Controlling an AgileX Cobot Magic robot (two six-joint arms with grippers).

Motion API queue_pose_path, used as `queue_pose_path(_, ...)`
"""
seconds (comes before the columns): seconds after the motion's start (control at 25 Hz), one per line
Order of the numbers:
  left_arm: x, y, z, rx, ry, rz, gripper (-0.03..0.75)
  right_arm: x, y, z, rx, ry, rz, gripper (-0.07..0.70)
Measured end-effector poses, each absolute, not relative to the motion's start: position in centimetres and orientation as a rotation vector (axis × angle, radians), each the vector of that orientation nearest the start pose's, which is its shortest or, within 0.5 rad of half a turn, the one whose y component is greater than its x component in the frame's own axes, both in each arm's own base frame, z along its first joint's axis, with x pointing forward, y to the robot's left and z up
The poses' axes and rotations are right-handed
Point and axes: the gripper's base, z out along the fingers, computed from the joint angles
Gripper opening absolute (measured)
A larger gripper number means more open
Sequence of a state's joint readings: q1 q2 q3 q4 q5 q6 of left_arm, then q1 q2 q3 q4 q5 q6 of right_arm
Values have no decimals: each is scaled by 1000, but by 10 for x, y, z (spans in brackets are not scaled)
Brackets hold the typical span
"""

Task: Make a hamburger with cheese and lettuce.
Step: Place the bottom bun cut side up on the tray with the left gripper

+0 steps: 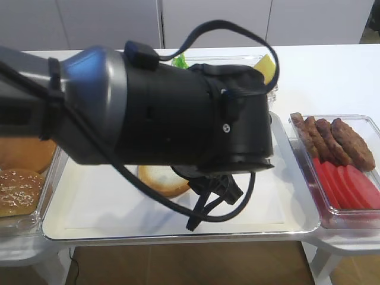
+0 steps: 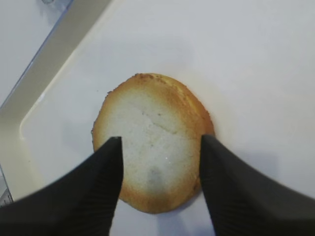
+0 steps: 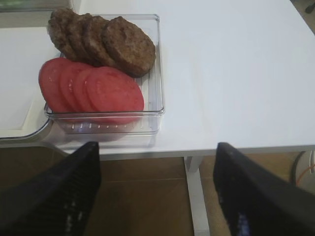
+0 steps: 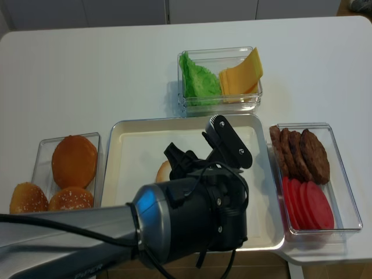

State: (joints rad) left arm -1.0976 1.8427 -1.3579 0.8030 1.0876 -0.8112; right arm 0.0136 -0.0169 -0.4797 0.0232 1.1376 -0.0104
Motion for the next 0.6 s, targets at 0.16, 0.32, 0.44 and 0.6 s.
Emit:
queue_pose_path(0.16, 220, -303, 238, 790, 2368, 435, 379, -9, 2, 265, -28, 2124, 30, 561)
queue_pose_path(0.32, 229, -294, 235, 802, 2456, 374, 379, -9, 2, 265, -28, 2124, 30, 561)
queue_pose_path(0.44, 242, -278, 242, 757, 2526, 316, 379, -9, 2, 265, -28, 2124, 30, 561)
queue_pose_path(0.6, 260, -251, 255, 702, 2588, 253, 379, -9, 2, 265, -28, 2124, 30, 561)
